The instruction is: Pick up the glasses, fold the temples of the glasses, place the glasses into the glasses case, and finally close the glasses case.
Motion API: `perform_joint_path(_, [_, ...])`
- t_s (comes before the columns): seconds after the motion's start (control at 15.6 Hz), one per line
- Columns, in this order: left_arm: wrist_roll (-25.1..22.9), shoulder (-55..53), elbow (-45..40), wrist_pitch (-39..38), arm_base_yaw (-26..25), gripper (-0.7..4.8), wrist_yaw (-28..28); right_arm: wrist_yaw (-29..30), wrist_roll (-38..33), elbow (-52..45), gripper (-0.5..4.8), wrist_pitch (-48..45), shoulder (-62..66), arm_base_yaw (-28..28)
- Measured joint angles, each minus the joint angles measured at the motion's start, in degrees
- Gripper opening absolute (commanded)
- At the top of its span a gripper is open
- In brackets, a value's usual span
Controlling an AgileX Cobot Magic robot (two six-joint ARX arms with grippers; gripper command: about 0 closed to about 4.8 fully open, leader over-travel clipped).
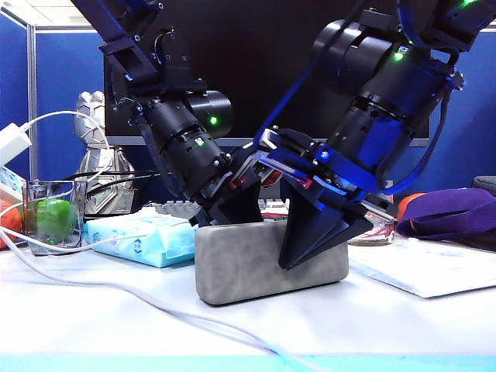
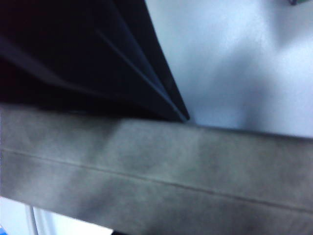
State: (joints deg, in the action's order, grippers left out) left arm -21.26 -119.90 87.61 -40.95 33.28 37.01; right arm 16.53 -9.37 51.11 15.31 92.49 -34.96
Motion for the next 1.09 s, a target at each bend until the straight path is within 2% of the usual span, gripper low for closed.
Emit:
perform_joint_path(0.13, [-0.26,0.02,0.02,0.02,0.02,-0.06,-1.31,-2.14,0.0,-0.02,-0.05,0.39,-0.76,-0.07])
perform_joint_path(0.26, [-0.44,0.02,-0.13,-1.05,0.11,-0.06,-4.22,-8.31,0.11,0.09,-0.05,-1.01,-2.71,0.04])
perform_joint_path(0.38, [-0.59,1.55,-0.33,-0.68,-0.11,-0.06,-5.16,-11.61,0.17,0.13,-0.05,-2.14,-5.09,0.15])
perform_joint_path(0.58, [0.7,5.92,-0.28,2.89,-0.94,-0.06,-12.92,-12.5,0.2,0.48,-0.05,-2.4,-6.78,0.13])
perform_joint_path(0.64, [1.86,8.24,0.17,2.99,-0.96,-0.06,-18.29,-12.5,0.22,0.48,-0.04,-2.38,-6.8,0.13])
perform_joint_path(1.09, [5.99,20.17,6.36,2.78,-0.94,-0.06,-19.56,-12.41,0.2,0.79,-0.04,-3.45,-4.48,0.17])
